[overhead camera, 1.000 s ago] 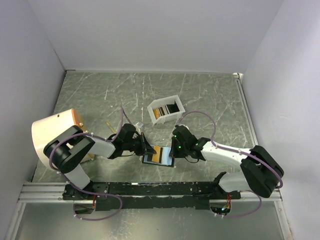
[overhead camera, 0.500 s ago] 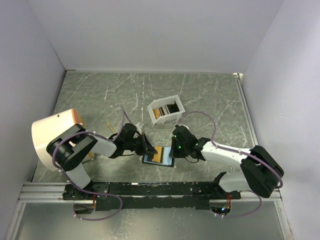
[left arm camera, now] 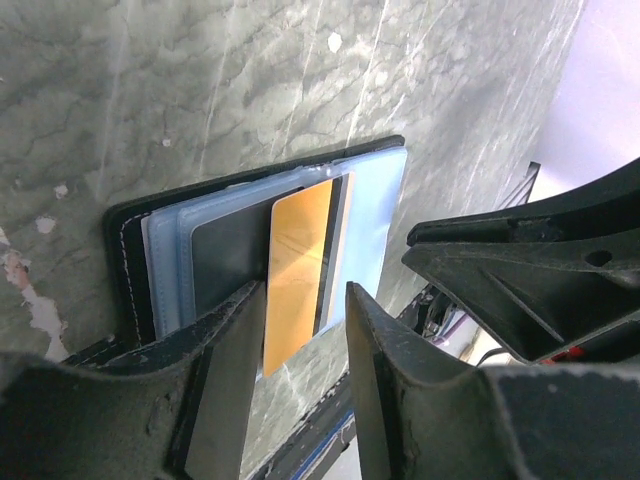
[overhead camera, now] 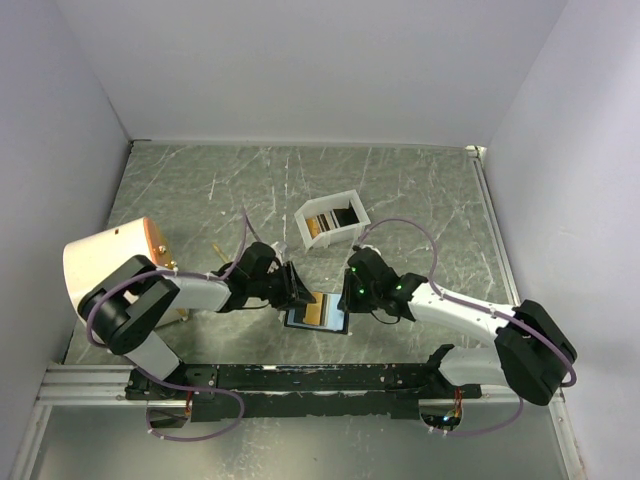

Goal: Put the credit cards into the card holder
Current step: Insert the credit card into the card holder.

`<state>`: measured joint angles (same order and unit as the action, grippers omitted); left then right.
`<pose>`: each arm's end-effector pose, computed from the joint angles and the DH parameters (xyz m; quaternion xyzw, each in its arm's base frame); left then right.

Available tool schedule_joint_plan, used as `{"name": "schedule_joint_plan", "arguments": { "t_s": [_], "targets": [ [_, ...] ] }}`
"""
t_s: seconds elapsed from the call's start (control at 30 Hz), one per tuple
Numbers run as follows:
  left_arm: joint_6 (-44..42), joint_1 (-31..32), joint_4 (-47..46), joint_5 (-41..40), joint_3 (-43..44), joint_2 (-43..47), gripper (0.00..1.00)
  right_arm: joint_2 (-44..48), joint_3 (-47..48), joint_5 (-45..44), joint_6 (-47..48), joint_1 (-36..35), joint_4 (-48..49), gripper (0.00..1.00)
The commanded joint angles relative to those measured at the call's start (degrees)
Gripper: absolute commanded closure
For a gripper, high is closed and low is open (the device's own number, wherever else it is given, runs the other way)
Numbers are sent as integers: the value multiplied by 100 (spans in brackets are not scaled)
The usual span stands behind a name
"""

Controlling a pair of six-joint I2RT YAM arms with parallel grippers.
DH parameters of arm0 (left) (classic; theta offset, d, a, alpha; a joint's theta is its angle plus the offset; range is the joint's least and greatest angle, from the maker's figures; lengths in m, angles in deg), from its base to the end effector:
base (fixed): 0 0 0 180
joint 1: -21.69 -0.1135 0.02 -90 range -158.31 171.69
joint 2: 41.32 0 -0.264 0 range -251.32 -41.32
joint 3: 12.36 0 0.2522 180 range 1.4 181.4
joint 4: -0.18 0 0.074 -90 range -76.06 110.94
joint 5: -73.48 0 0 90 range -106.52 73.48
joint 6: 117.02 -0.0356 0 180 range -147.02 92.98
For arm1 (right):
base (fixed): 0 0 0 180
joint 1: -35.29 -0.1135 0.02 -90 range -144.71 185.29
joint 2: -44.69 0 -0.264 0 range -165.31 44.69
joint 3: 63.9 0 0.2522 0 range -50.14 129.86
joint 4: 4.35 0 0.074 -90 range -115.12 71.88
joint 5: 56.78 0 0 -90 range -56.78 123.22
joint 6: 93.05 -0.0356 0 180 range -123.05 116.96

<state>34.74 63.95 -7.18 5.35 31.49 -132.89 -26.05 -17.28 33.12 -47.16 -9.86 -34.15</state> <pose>0.1972 -0.1971 0.1215 -0.0724 0.8918 -0.4308 0.1180 0.1606 0.1613 0.1711 -0.0084 0.9508 0.2170 0.2210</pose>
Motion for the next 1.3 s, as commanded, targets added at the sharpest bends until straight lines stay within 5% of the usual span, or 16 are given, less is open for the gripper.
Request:
{"name": "schedule_joint_plan", "arguments": {
  "t_s": [0.0,1.27],
  "targets": [
    [-221,31,725,-424,174,75,50,-57,81,-87,-27,-35,-88,80],
    [-135,453,171,-51,649,-652,88,-401,-263,10,-114,-37,424,83]
  ]
}}
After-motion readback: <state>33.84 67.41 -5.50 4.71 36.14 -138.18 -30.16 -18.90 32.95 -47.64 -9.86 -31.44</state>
